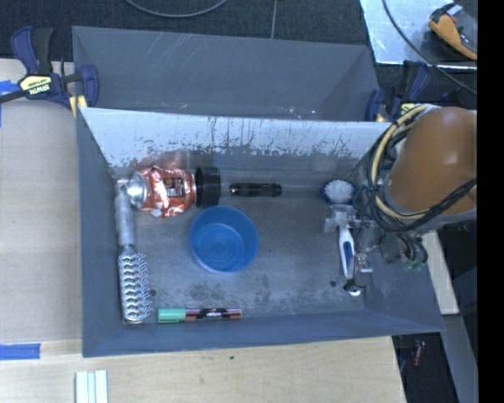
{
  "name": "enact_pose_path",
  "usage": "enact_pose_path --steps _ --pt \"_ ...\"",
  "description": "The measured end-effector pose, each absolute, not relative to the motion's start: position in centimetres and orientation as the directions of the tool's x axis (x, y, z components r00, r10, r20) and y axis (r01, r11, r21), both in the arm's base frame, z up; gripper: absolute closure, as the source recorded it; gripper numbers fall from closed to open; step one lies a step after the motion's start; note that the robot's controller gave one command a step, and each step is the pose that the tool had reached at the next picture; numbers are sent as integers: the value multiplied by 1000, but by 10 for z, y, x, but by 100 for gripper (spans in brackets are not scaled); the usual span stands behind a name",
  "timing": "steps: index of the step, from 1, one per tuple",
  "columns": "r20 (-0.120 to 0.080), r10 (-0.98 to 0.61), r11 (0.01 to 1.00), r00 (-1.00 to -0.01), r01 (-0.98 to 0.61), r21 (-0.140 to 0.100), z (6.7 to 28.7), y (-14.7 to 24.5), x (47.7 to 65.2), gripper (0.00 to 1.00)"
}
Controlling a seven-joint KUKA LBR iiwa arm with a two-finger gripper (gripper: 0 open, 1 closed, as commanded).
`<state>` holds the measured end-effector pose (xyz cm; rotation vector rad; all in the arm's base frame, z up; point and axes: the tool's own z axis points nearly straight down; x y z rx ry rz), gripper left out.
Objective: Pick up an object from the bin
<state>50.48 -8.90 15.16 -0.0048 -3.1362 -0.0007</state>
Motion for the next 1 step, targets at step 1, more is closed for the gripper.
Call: enact_pose_path --steps 1 --pt "-3 -1 1000 -1000 -1 -1 156 -89 507 0"
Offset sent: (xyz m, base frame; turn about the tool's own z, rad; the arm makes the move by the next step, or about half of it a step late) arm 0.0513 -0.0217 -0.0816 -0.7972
